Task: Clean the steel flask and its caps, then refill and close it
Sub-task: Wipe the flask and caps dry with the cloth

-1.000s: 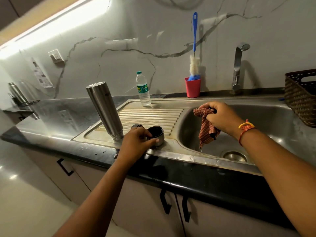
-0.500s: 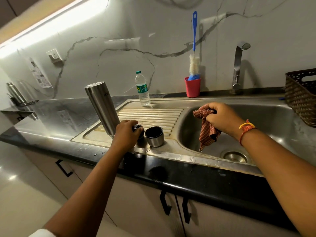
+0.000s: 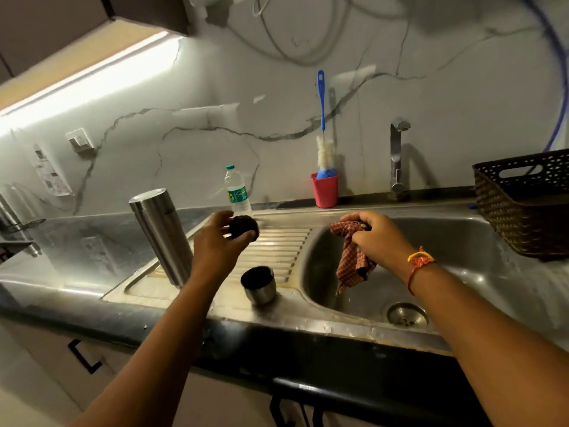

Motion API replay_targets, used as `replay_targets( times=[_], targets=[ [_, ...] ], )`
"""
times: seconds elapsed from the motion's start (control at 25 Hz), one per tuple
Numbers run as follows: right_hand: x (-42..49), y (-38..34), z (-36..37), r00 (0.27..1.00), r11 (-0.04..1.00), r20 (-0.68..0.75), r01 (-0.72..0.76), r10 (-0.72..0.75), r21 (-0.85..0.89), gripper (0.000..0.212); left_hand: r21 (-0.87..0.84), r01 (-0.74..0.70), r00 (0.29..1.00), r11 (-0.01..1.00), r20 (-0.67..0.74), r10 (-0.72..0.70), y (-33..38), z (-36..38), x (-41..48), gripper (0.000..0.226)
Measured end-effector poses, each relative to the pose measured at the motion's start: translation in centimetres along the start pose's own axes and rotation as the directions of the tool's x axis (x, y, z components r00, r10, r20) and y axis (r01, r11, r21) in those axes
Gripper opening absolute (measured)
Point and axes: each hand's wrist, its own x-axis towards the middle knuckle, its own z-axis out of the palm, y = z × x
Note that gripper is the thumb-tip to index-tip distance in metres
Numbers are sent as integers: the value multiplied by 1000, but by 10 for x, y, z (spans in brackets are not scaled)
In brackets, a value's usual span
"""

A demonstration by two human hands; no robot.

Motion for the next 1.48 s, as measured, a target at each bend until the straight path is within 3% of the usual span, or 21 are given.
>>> replay_targets(
  times=[0.08, 0.16, 0.24, 0.32, 0.44, 0.56, 0.64, 0.72, 0.8, 0.96, 1.24, 1.4, 1.48],
  targets=[
    [1, -2, -7, 997, 976, -65, -17, 32, 219, 39, -375, 83, 994, 923, 102, -48, 37, 24, 2, 49],
    [2, -5, -15, 991, 879, -97, -39, 96, 476, 35, -665, 254, 958, 703, 271, -89, 67, 59, 3, 31],
    [4, -5, -23, 985, 740, -102, -37, 142, 672, 27, -773, 440, 895, 457, 418, -155, 87, 92, 3, 26],
    [5, -4, -27, 983, 643, -97, -27, 156, 766, 23, -756, 573, 819, 315, 527, -226, 98, 114, 2, 29],
    [12, 2, -30, 971, 724, -187, 20, 151, 689, 22, -703, 622, 782, 343, 582, -225, 100, 137, -4, 34],
    [17, 6, -25, 918, 958, -386, 187, -91, 218, 26, -735, 551, 826, 395, 546, -138, 91, 148, -4, 40],
    [18, 8, -20, 828, 939, -444, 320, -342, -126, 29, -739, 548, 821, 392, 565, -84, 84, 149, -4, 42],
    [17, 10, -19, 744, 844, -407, 413, -530, -343, 28, -730, 524, 812, 439, 584, 4, 78, 151, -5, 42],
    [17, 11, -20, 740, 773, -305, 437, -599, -460, 30, -741, 469, 817, 480, 571, 82, 78, 153, -6, 37],
    [15, 13, -16, 856, 793, -135, 388, -499, -470, 46, -773, 478, 838, 417, 544, 48, 76, 152, -3, 31],
    [16, 17, -10, 833, 762, -159, 386, -530, -520, 49, -766, 608, 787, 210, 617, -27, 72, 155, 0, 37],
    [14, 13, -21, 837, 835, -264, 342, -479, -432, 41, -730, 555, 786, 399, 617, 35, 75, 157, -2, 26],
    [14, 13, -21, 860, 842, -229, 334, -456, -424, 43, -760, 514, 819, 397, 573, 36, 75, 157, -1, 29]
  ],
)
